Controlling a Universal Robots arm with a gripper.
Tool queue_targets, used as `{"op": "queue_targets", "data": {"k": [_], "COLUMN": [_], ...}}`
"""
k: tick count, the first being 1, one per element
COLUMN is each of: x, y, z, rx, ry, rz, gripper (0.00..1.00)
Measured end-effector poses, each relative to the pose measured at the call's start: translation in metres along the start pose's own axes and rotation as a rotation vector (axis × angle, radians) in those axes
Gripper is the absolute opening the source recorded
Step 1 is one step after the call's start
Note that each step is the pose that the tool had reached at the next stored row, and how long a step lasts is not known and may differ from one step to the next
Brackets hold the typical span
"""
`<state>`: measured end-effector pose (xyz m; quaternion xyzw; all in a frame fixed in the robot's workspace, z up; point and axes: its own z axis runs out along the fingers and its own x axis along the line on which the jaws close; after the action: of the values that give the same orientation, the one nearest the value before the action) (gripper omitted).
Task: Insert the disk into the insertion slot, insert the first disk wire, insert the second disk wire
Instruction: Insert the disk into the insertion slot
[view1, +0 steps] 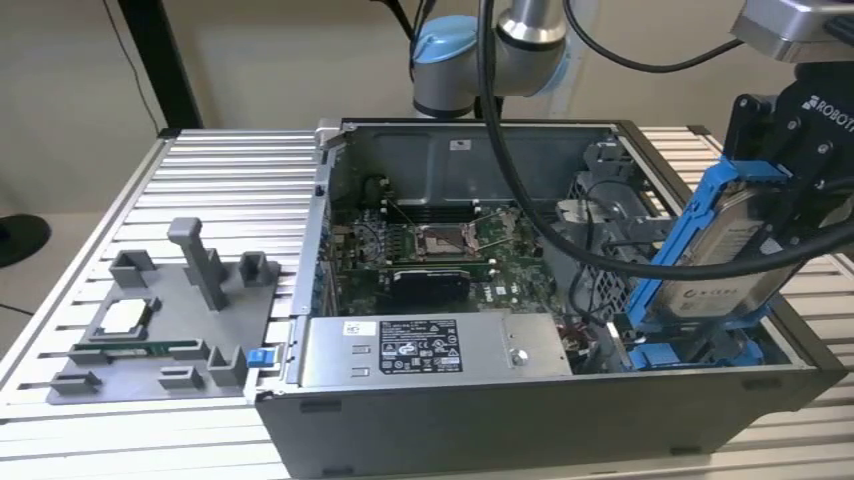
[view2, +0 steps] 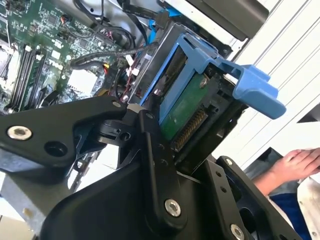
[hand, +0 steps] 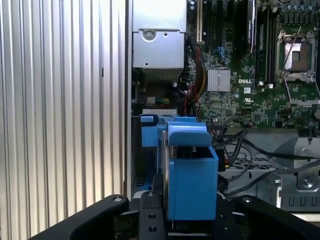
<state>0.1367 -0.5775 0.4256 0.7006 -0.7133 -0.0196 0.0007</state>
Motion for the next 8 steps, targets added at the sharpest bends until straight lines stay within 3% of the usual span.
{"op": "queue_targets", "data": {"k": [8], "x": [0.0004], "y": [-0.0004], "z": [0.0146], "rx": [0.0050], "ry": [-0.0033], "rz": [0.000], "gripper": [0.00]}}
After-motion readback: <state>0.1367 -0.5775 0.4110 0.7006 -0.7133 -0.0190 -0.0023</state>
